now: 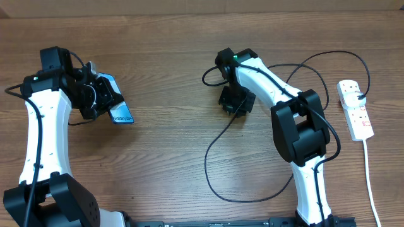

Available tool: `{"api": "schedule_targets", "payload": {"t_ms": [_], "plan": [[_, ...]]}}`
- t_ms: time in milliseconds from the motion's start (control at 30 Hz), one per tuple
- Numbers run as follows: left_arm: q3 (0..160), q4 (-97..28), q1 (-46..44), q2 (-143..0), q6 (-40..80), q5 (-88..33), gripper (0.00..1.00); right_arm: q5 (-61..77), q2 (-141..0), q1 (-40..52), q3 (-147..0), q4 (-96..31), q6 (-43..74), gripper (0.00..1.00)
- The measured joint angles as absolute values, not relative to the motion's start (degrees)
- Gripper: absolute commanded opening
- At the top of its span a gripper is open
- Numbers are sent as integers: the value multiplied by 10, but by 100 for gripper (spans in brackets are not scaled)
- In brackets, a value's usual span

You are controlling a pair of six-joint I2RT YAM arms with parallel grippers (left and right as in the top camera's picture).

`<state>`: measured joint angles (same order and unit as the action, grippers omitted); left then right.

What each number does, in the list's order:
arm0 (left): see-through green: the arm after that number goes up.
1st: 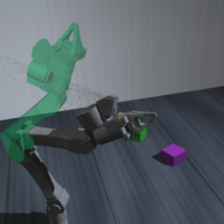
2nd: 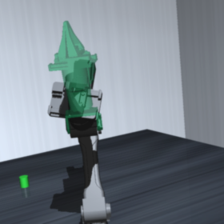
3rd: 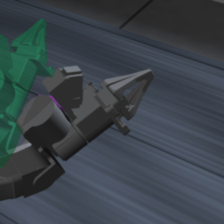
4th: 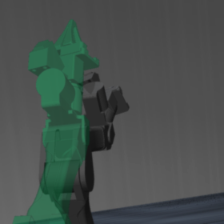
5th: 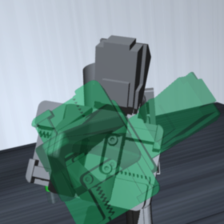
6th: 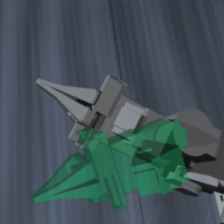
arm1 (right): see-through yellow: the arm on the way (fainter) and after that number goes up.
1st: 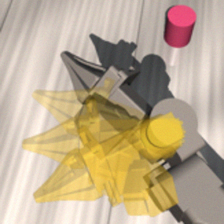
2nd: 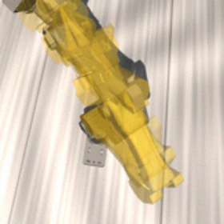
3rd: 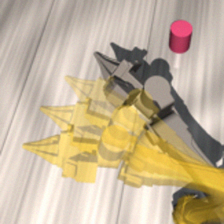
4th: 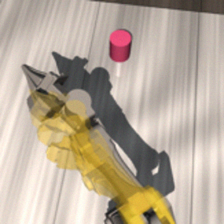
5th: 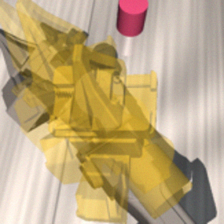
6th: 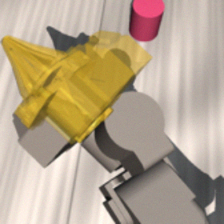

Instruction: Plug charger to phone and switch on socket

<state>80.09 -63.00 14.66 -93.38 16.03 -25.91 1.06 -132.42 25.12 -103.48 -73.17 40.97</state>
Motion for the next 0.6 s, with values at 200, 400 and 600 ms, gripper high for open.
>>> {"api": "schedule_targets", "payload": {"t_ms": [200,400,600], "plan": [[801,-630,147,-934,160,-259,4,12,-1324,251,-1035,-727,411,17],[801,-630,147,-934,159,-259,4,8,-1324,250,-1035,-730,412,27],[801,-630,147,-934,158,-259,4,9,-1324,247,-1035,-730,413,24]]}}
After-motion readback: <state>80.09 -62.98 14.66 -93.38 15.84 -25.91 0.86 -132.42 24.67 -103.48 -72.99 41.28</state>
